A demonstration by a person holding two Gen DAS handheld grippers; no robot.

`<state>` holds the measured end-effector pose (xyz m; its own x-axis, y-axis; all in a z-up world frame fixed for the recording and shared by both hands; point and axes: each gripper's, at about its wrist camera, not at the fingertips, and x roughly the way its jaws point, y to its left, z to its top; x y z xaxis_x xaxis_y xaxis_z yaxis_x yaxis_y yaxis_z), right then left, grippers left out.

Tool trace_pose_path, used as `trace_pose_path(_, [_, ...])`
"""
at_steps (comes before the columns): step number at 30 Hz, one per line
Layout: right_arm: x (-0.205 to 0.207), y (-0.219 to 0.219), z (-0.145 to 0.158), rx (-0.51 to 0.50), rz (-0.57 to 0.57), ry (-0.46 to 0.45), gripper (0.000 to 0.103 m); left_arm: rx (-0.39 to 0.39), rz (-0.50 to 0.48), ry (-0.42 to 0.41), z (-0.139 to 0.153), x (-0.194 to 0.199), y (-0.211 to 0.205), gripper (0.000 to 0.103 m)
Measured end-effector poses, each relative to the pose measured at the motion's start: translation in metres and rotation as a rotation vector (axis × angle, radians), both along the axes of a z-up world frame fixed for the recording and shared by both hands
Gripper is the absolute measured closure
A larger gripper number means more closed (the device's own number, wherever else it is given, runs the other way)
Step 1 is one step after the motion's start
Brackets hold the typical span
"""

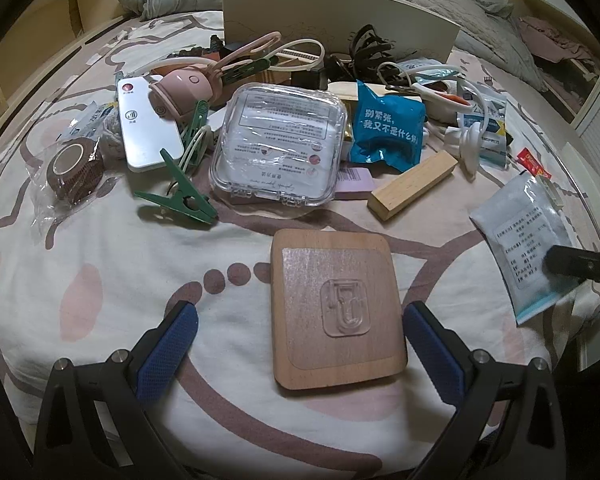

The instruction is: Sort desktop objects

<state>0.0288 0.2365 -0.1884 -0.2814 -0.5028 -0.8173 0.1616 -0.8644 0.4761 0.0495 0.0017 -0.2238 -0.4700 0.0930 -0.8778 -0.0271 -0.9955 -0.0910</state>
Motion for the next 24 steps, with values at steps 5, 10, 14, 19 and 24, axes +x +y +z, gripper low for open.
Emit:
trace_pose_path(5, [-0.002,0.004,0.0,0.132,-0.019,0.066,0.082,0.002,0.0,0.0,0.0,0.0,0.001,0.0])
trace_pose_path(10, [-0.002,0.01,0.001,0.211,-0.048,0.123,0.0,0.001,0.0,0.0,0.0,0.001,0.001,0.0])
trace_pose_path(14, [0.005,-0.015,-0.001,0.285,0.052,0.204,0.0,0.0,0.002,-0.001,0.0,0.001,0.001,0.0])
trace_pose_path(19, [0.007,-0.05,-0.024,0.445,0.154,0.234,0.0,-0.002,0.001,0.001,0.001,0.002,-0.001,0.0])
trace_pose_path(24, [-0.002,-0.056,-0.041,0.661,0.12,0.27,0.0,-0.002,0.005,-0.009,0.003,0.002,-0.005,0.0])
